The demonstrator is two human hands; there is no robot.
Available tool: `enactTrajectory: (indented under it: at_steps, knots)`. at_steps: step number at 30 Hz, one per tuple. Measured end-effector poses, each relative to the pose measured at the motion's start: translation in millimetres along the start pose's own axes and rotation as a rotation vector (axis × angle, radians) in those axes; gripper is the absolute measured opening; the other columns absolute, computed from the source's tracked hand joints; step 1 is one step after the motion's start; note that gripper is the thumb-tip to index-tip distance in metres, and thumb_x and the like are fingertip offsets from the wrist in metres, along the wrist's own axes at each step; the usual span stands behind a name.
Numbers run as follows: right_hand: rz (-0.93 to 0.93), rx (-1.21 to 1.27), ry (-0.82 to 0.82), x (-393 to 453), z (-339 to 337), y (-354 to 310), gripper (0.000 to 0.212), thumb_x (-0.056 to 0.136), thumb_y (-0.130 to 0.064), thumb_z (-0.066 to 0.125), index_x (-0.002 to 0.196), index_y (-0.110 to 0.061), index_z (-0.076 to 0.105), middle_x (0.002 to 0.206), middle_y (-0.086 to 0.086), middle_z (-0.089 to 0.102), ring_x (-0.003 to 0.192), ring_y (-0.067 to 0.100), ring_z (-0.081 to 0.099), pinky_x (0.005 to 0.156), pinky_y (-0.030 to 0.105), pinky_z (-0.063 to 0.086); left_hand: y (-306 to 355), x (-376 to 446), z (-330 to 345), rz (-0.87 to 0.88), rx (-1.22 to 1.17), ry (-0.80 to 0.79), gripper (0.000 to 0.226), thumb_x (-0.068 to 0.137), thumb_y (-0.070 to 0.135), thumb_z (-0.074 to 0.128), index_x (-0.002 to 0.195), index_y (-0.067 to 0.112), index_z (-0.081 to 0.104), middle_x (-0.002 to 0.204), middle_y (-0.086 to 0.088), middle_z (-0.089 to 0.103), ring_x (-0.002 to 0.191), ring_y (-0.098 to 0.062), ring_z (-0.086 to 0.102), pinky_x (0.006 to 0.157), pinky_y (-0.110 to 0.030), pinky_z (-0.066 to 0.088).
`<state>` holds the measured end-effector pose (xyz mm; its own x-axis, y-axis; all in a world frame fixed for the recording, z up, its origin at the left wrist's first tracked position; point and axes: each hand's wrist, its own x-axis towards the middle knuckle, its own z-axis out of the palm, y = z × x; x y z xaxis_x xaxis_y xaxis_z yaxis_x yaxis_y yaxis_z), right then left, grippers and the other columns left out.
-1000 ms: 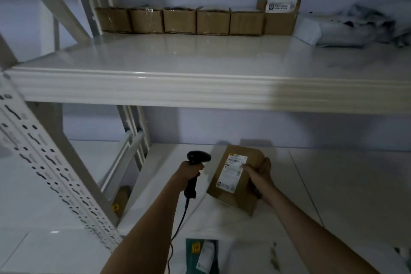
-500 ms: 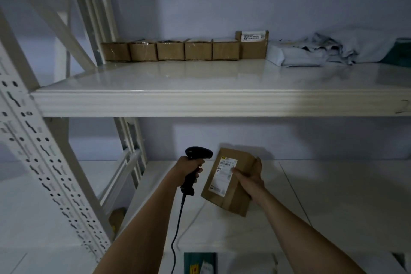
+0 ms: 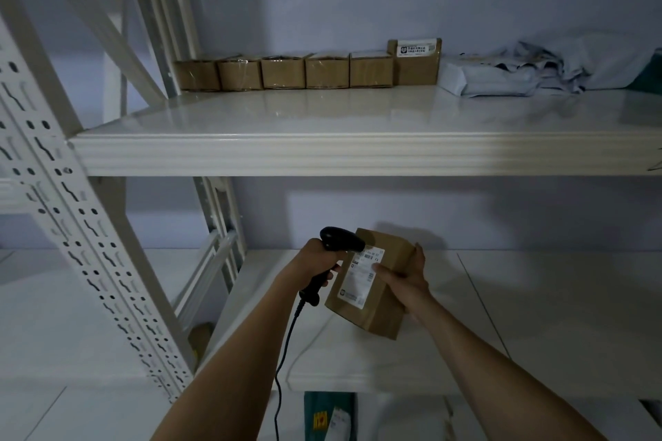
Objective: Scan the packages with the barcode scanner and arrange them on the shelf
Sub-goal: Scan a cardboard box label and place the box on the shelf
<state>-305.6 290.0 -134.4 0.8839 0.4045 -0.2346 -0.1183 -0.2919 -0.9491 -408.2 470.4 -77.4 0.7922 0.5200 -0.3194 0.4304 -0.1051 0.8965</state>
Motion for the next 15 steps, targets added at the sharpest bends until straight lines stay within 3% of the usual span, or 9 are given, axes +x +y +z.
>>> enactTrajectory:
  at_steps: [15]
  knots:
    - [0.020, 0.020, -0.040, -1.5, -6.1, 1.0, 0.130, 0.055, -0.066, 0.085, 0.147, -0.058, -0.008, 0.147, 0.001, 0.047, 0.136, 0.037, 0.041, 0.103, 0.065, 0.043, 5.7, -5.7, 2.2, -0.023, 0.068, -0.029, 0.023, 0.080, 0.025, 0.063, 0.093, 0.006, 0.068, 0.072, -0.006, 0.062, 0.054, -0.017, 0.049, 0.050, -0.026, 0.044]
